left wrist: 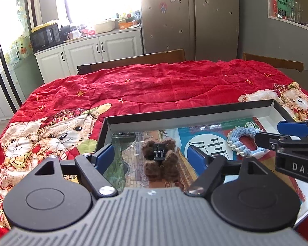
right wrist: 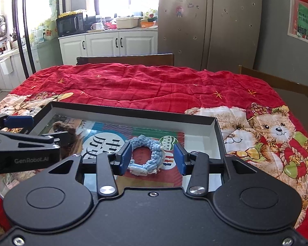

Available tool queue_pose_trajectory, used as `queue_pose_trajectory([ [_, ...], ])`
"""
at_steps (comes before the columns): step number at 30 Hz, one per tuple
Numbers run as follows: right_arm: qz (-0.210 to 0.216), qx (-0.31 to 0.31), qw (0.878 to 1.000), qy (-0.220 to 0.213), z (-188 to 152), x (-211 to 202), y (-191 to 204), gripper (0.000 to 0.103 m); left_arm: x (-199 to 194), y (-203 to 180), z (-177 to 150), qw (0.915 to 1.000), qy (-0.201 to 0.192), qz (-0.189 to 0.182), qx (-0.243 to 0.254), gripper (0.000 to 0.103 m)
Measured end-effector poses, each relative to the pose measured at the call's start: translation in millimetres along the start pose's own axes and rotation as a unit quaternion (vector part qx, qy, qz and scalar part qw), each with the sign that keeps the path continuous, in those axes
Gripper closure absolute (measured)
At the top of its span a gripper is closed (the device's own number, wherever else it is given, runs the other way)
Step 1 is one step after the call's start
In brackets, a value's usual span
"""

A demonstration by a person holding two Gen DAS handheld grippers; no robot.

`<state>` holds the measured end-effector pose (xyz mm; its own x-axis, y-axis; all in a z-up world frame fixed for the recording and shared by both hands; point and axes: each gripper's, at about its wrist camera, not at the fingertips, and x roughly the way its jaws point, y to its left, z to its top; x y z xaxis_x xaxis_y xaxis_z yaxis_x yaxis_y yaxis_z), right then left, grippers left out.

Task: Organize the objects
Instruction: 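Open left tool releasing brown clip in box while right tool releases blue scrunchie, then withdraw both open tools from the box back over the bedspread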

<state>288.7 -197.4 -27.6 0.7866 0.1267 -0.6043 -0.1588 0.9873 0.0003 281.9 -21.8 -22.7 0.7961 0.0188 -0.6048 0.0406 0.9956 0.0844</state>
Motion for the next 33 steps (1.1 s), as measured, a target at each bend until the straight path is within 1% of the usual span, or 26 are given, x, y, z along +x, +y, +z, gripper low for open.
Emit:
queue_pose_trajectory([
  [17, 0.011, -0.020, 1.000, -0.015, -11, -47, 10, 0.059, -37, 3, -1, 0.9998, -0.019, 0.000, 0.009, 0.013],
  [26, 0.019, -0.030, 0.999, -0.024, -20, -76, 13, 0.059, -55, 3, -6, 0.9996, -0.024, -0.005, 0.014, 0.012],
  [33, 0.033, -0.032, 0.998, -0.031, -29, -99, 16, 0.058, -75, 3, -13, 0.9992, -0.031, -0.014, 0.020, 0.012],
])
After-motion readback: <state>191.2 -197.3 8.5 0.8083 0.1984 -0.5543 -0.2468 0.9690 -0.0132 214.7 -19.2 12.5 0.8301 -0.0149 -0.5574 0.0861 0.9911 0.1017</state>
